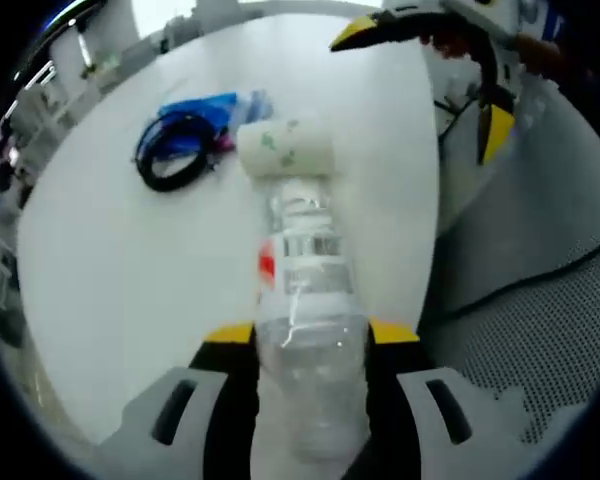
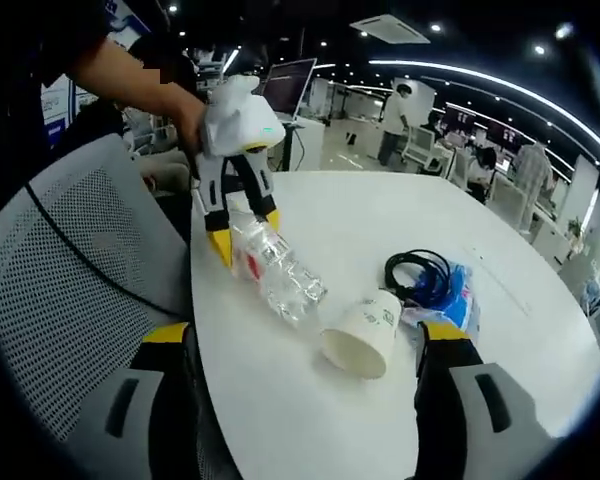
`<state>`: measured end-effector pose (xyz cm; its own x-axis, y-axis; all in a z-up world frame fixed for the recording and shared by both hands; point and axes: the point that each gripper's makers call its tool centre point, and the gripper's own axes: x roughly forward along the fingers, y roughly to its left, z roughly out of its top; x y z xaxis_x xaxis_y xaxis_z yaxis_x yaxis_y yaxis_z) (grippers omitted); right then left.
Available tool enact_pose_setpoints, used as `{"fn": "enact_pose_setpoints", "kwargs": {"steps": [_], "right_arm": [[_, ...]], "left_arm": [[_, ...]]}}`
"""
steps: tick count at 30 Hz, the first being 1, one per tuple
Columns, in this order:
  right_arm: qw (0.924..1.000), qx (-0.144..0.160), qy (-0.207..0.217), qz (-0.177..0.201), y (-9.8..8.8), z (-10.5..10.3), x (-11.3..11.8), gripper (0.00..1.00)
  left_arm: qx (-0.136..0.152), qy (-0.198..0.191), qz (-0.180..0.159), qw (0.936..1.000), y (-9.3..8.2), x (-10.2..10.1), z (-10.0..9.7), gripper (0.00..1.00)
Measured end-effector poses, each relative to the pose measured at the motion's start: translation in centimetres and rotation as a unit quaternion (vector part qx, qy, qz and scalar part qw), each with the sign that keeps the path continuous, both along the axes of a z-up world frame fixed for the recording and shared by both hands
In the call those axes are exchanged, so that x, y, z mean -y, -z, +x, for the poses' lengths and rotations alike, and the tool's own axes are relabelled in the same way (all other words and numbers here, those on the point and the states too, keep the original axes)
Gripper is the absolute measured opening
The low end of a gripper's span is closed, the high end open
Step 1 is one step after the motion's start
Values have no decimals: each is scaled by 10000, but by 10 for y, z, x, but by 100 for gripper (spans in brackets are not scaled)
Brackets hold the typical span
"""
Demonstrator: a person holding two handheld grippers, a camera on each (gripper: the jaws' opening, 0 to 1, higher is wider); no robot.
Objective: Arrange the tabletop items into an orderly group along one side of the table until the central work area is clear of visible clutter.
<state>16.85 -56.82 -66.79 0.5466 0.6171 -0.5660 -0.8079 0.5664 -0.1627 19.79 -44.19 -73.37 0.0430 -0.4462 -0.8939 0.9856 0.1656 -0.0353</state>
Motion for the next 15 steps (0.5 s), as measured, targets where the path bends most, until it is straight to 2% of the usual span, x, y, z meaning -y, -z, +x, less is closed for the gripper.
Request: {"fn": "enact_pose_setpoints", "kwargs": {"steps": [5,15], "right_arm": [[9993,32,-344,-151,7,-2,-14,89],[9966,74,-803,-184,18,8,-36,84]], "left_arm": [[5,191,70,9998,-3,0,-5,38],[65,416,60,9991,-12,9,-9,38]]}}
